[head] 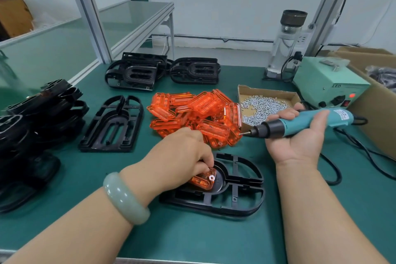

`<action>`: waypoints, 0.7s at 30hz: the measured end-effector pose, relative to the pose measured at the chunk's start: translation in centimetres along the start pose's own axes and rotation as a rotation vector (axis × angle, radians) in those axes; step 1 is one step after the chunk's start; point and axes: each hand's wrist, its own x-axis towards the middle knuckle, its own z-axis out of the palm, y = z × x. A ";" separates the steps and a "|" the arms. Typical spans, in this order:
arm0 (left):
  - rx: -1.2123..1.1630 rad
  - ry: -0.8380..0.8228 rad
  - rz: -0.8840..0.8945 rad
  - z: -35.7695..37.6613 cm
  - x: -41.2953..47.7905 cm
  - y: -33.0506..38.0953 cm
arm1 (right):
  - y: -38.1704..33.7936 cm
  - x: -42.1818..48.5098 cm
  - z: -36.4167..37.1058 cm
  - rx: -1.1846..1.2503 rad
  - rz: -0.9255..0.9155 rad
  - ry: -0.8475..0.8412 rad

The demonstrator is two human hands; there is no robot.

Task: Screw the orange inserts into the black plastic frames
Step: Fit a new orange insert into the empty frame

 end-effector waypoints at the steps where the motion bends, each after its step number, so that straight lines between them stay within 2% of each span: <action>1: 0.000 0.023 -0.013 0.2 -0.2 -0.1 | 0.0 0.0 0.0 -0.003 0.002 -0.002; 6: -0.110 0.122 -0.100 1.4 -1.3 0.0 | 0.0 0.0 -0.2 0.011 0.003 -0.005; 11: -0.126 0.182 -0.096 1.8 -1.8 0.2 | 0.0 0.0 0.0 0.000 -0.007 -0.001; 13: -0.105 0.146 -0.087 1.3 -1.9 0.2 | 0.0 -0.1 0.0 0.012 0.002 -0.001; 18: -0.060 -0.077 -0.068 0.2 -2.2 0.0 | -0.1 -0.2 0.1 0.027 0.003 0.001; 21: -0.013 -0.134 -0.091 0.0 -1.6 0.3 | -0.1 -0.3 0.1 0.024 0.004 0.001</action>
